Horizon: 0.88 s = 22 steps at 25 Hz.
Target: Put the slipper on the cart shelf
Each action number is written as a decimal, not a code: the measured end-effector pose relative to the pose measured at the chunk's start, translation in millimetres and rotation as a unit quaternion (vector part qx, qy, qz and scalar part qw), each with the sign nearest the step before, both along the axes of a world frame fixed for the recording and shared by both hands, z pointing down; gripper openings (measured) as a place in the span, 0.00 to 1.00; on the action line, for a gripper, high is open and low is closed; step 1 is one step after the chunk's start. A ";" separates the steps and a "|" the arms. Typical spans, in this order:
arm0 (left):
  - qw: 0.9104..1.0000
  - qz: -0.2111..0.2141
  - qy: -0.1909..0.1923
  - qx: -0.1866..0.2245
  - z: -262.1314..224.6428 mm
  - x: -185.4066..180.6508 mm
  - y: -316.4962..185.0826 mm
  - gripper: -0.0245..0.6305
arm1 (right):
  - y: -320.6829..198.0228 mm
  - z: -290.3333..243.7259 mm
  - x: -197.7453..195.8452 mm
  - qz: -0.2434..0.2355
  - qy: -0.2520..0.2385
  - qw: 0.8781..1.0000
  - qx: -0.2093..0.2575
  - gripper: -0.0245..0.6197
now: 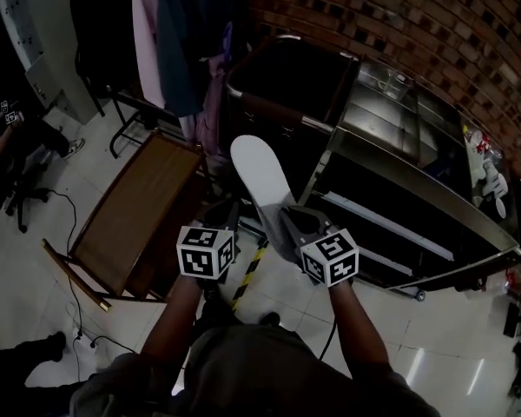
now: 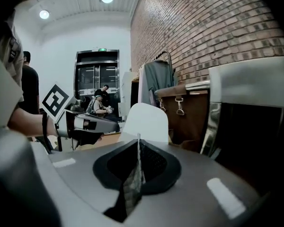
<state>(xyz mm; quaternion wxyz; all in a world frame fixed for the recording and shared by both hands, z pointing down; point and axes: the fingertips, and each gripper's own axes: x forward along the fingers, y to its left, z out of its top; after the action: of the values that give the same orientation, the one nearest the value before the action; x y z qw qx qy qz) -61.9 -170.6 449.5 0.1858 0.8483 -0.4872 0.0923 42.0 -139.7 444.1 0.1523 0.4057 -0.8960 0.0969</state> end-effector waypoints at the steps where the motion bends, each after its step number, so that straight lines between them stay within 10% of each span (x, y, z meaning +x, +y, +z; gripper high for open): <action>1: 1.000 0.009 0.000 0.001 0.0 13.3 4.6 0.05 | 7.3 -0.5 13.1 0.007 0.001 1.000 0.001 0.05; 22: 0.971 0.240 -0.012 -0.019 20.9 263.5 45.6 0.05 | 101.1 32.3 247.4 0.240 0.001 0.970 -0.046 0.05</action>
<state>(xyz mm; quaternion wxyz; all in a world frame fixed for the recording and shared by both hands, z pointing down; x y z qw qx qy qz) 201.6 -125.0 470.4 0.1686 0.9356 -0.2697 0.1533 289.4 -38.6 476.4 0.1441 0.6012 -0.7672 0.1710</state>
